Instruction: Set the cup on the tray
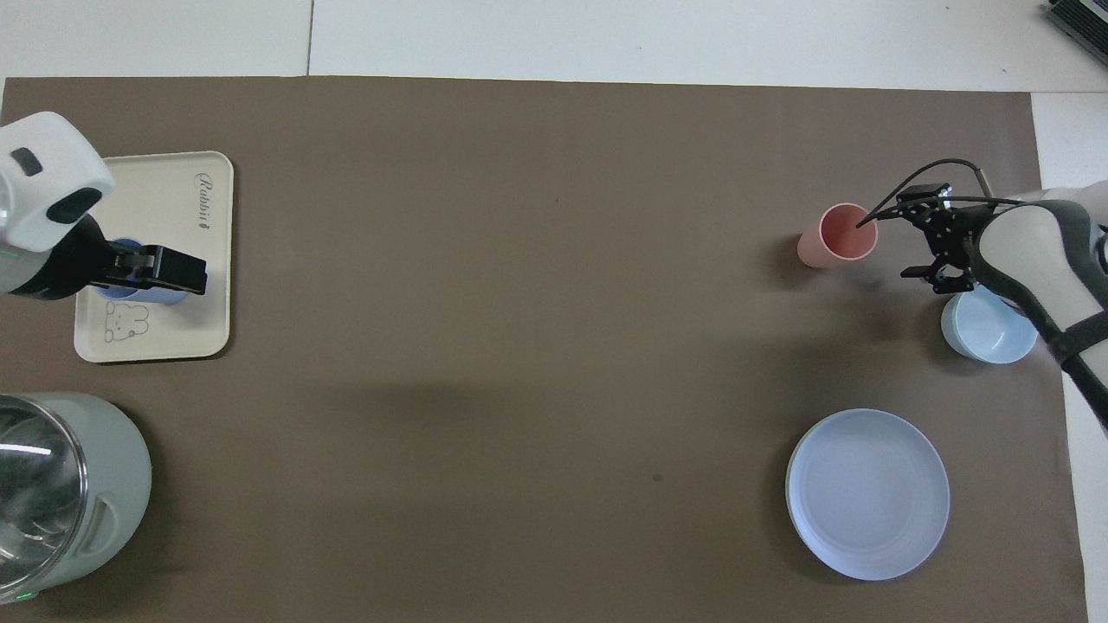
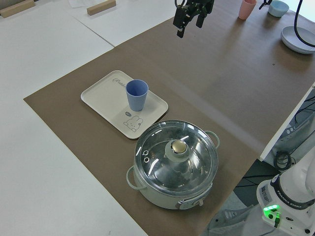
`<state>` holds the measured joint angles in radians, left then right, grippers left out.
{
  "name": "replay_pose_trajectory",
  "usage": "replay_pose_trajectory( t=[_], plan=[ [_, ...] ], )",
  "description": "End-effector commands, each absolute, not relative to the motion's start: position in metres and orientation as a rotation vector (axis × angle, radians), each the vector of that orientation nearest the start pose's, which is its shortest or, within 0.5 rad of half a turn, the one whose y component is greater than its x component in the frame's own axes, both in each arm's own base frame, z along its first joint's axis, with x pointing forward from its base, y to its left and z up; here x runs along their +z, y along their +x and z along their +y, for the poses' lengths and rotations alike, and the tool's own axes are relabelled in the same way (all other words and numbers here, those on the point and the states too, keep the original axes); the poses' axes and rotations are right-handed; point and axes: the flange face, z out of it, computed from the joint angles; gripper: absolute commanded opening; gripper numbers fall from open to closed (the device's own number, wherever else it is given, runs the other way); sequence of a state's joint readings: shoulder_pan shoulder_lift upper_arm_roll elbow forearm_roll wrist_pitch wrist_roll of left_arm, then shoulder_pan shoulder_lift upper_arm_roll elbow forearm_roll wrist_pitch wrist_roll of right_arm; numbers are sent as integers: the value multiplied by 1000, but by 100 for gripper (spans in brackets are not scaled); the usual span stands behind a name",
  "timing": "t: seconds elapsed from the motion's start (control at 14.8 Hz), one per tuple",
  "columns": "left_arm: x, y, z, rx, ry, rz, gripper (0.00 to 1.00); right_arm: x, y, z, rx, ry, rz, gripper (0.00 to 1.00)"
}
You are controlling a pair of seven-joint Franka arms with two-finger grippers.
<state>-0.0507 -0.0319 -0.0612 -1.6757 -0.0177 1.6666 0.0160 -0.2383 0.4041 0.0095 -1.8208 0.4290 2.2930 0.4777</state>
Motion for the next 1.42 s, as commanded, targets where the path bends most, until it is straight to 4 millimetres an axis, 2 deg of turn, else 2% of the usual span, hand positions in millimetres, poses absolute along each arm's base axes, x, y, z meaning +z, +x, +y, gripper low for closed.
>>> replay_pose_trajectory(
  t=[0.0, 0.07, 0.2, 0.41, 0.47, 0.68, 0.81, 0.95, 1.08, 1.35],
  plan=[
    [621, 543, -57, 21, -3159, 177, 100, 365, 621, -140, -120, -2676, 1030, 98],
    [622, 539, -55, 68, -3151, 177, 100, 380, 615, -137, -108, -2781, 877, 99],
    [637, 536, -52, 81, -3117, 209, 100, 404, 606, -132, -90, -2932, 650, 99],
    [636, 540, -47, 43, -3128, 211, 100, 442, 586, -119, -8, -3054, 512, 99],
    [632, 542, -38, 41, -3135, 183, 100, 458, 579, -104, 21, -3113, 441, 99],
    [636, 538, -38, 41, -3135, 195, 100, 495, 561, -51, 104, -3170, 286, 99],
    [636, 539, -37, 34, -3135, 190, 100, 520, 553, -7, 53, -3183, 147, 99],
    [636, 538, -42, 29, -3135, 197, 100, 538, 546, 20, 18, -3177, 100, 99],
    [632, 536, -45, 53, -3133, 205, 100, 559, 545, 35, -14, -3171, 65, 99],
    [633, 535, -29, 53, -3137, 157, 100, 616, 551, 39, -53, -3170, 53, 99]
  ],
)
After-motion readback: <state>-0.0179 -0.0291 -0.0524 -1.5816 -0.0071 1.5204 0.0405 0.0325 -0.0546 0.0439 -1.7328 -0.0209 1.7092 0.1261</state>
